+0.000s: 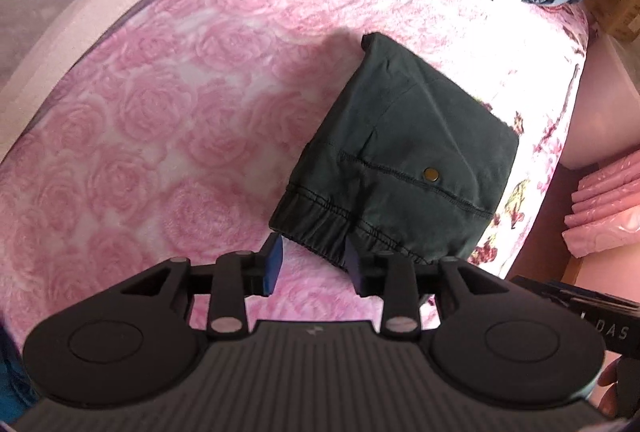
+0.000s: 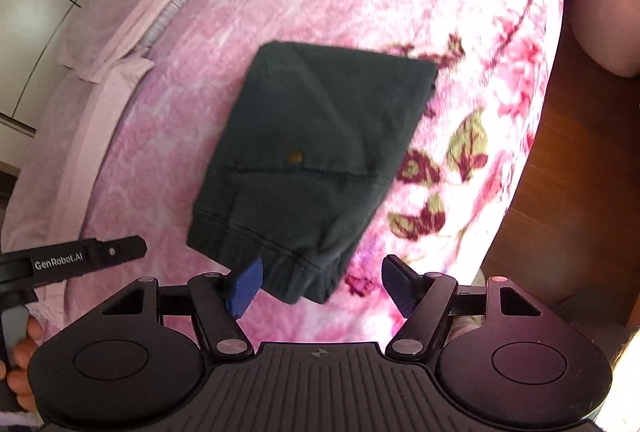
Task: Fold clothes
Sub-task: 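Lay the folded black pants on the bedspread and open both grippers, then move both grippers to the pants' cuff edge and grasp it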
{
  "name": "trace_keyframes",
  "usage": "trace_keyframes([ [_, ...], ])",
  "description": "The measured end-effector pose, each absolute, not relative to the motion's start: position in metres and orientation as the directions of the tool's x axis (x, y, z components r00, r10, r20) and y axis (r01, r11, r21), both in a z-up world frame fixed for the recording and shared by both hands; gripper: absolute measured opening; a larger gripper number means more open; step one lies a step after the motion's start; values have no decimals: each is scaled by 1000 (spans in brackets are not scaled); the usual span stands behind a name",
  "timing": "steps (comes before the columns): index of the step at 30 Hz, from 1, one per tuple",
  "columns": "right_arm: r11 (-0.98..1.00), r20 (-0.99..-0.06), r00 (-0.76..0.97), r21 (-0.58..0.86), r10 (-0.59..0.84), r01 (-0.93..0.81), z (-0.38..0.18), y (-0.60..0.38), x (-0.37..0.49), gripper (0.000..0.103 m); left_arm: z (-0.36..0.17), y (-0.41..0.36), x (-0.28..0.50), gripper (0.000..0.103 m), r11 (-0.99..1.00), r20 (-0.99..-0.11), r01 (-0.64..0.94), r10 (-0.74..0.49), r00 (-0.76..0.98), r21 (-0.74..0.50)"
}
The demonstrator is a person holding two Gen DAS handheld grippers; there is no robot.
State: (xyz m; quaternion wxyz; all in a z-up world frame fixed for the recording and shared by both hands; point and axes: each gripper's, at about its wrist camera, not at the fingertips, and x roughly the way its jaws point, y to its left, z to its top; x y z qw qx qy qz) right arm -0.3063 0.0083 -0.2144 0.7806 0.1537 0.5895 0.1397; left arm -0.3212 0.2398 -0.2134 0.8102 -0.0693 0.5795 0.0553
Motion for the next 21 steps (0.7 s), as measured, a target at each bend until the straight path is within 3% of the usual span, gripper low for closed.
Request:
trace_keyframes([
  [21,897,-851,286,429,440,-105,-153,21,-306,69,-131,227,-333,33,981,-893,-179,10,450,-79],
])
